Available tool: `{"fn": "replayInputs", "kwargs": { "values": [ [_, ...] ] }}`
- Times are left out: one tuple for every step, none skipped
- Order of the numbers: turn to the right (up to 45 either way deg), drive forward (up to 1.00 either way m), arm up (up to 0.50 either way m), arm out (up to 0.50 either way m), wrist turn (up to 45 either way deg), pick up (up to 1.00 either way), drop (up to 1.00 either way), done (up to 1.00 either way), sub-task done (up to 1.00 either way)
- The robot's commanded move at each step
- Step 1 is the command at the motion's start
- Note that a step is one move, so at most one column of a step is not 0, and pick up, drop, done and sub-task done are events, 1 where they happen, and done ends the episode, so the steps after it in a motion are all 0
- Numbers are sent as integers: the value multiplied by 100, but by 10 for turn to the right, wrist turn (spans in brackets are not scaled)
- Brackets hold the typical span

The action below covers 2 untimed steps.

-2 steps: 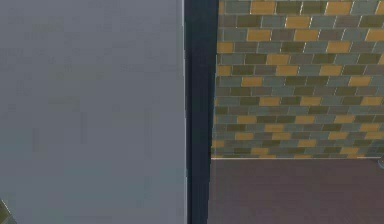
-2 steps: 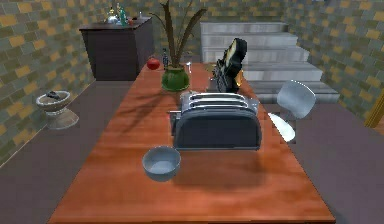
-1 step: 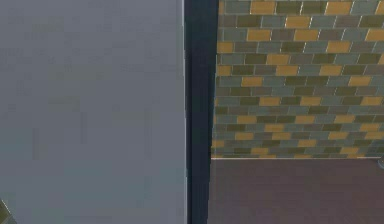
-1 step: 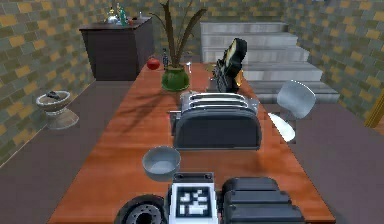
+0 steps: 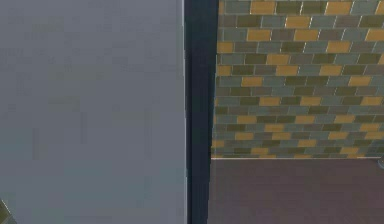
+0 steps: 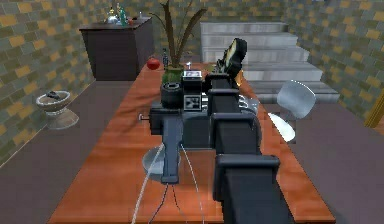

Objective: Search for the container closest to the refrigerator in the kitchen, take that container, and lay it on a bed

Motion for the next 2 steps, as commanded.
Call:
{"fn": "replayInputs", "kwargs": {
  "values": [
    [0, 0, 0, 0, 450, 0, 0, 0, 0],
    [0, 0, 0, 0, 450, 0, 0, 0, 0]
  ]
}}
